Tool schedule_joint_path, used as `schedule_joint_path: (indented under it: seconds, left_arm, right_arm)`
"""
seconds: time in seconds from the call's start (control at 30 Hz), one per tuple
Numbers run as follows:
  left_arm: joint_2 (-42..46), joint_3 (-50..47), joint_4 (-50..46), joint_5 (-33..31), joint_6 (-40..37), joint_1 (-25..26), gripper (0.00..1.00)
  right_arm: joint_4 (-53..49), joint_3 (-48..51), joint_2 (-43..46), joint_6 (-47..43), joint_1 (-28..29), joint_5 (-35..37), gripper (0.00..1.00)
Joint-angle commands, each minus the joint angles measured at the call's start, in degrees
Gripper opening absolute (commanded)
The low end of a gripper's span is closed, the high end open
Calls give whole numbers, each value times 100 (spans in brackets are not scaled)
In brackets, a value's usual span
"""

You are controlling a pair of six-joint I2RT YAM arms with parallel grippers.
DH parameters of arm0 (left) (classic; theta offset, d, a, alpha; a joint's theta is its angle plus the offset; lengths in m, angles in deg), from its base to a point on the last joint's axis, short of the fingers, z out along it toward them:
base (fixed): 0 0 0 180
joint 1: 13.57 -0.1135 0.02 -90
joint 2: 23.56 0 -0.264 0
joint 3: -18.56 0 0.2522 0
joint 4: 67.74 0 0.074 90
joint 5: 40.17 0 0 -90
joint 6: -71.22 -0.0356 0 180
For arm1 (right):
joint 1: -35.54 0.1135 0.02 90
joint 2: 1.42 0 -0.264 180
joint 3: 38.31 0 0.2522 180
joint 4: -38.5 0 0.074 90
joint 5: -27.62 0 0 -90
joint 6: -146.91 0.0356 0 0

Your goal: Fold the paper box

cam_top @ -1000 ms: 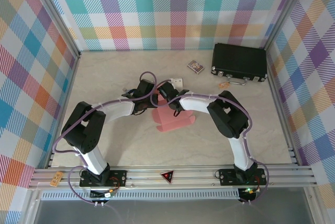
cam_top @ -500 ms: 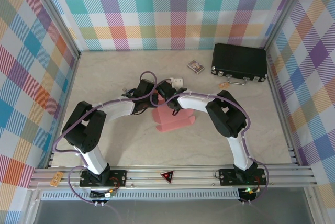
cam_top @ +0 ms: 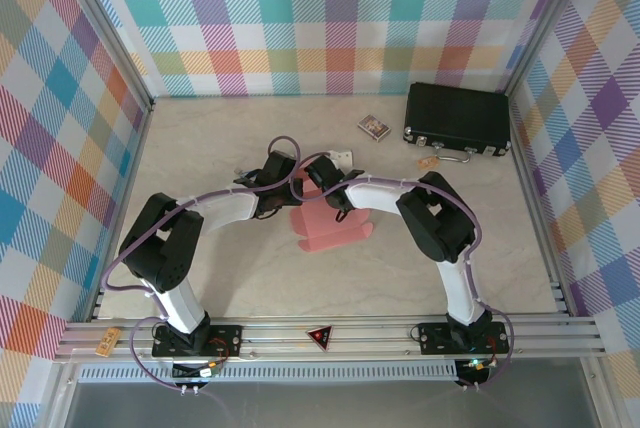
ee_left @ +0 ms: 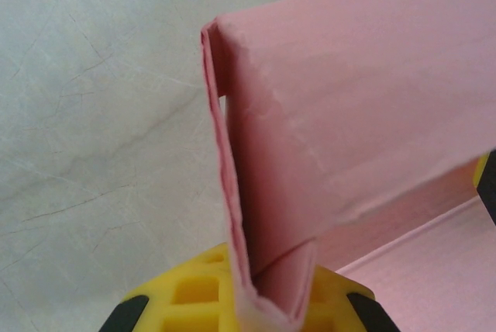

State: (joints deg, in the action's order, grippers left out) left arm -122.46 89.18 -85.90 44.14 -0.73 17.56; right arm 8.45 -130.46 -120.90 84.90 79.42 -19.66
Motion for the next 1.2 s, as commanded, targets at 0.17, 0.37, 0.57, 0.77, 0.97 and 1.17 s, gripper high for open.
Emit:
schedule_joint_path:
  seconds: [0.17,0.37,0.57,0.77,0.97,1.17]
  left_arm:
    - [-142,53,-368,14,37,138,3]
    - [-170,79,-377,-19,118,141,3]
    - [-186,163,-417,-127,499,134,4]
    - [-252,418,-631,-169,1259,138,3]
    - [-295,650,-608,372,2049,147,0]
    - [-160,941,-1488,380,3321,171,0]
  right_arm:
    - [40,190,325,-215,6,-143,48]
    - [135,454,575,-258,25,-396,63]
    - [407,947,1190,-602,33,-976,70]
    - [483,1458,2099,-1013,24,-1468,74]
    - [245,1733,2977,-1215,-38,-1795,75]
    - [-457,1674,3595,-1170,-541,-1901,76]
